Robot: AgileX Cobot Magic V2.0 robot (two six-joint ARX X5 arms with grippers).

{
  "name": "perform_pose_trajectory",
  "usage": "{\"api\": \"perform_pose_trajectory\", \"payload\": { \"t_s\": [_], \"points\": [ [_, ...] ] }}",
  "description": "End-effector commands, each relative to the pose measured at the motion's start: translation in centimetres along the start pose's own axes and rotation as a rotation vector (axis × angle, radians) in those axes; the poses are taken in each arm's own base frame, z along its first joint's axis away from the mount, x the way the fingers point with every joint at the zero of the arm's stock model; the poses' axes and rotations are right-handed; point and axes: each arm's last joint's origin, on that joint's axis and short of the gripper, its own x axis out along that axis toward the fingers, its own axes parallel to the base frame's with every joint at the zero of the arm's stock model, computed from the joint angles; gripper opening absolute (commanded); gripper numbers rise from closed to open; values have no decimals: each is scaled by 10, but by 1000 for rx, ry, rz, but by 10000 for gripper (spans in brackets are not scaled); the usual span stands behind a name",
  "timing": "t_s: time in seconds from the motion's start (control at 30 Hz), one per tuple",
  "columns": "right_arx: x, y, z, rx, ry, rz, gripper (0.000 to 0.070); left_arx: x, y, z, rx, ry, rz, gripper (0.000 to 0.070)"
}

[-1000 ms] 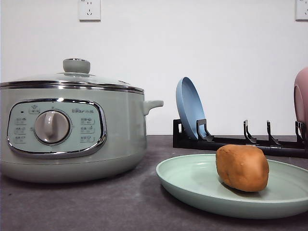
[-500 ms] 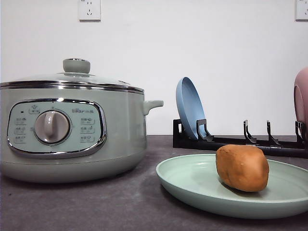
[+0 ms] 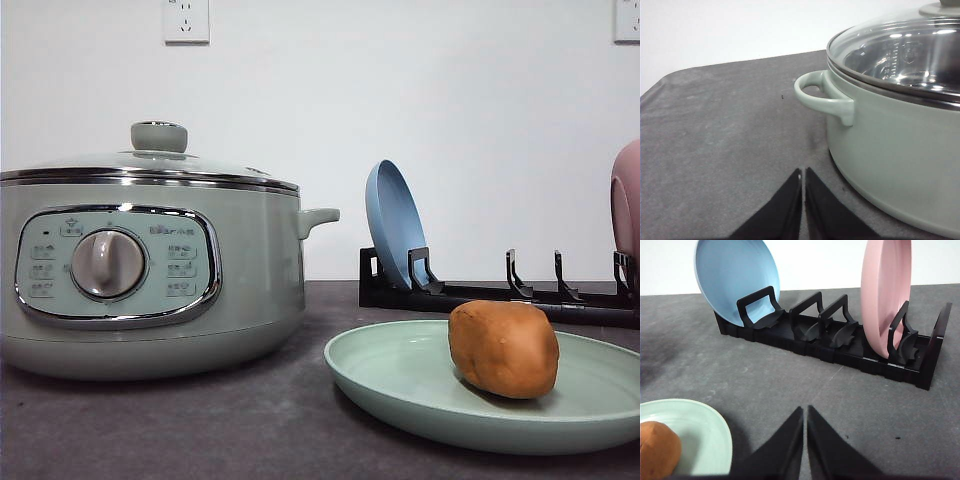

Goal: Transfer potato from steamer to green plate

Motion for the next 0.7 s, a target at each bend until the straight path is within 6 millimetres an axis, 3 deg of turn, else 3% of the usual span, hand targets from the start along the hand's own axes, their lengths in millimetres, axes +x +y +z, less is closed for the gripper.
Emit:
{"api": "perform_pose_trajectory", "payload": {
  "t_s": [0.0,0.67],
  "points": [
    [0,0,-1,-4,-3,4,0,2,-1,-7,-8,27,0,2],
    [0,0,-1,-4,-3,4,0,2,-1,-7,-8,27,1,2]
  ]
}}
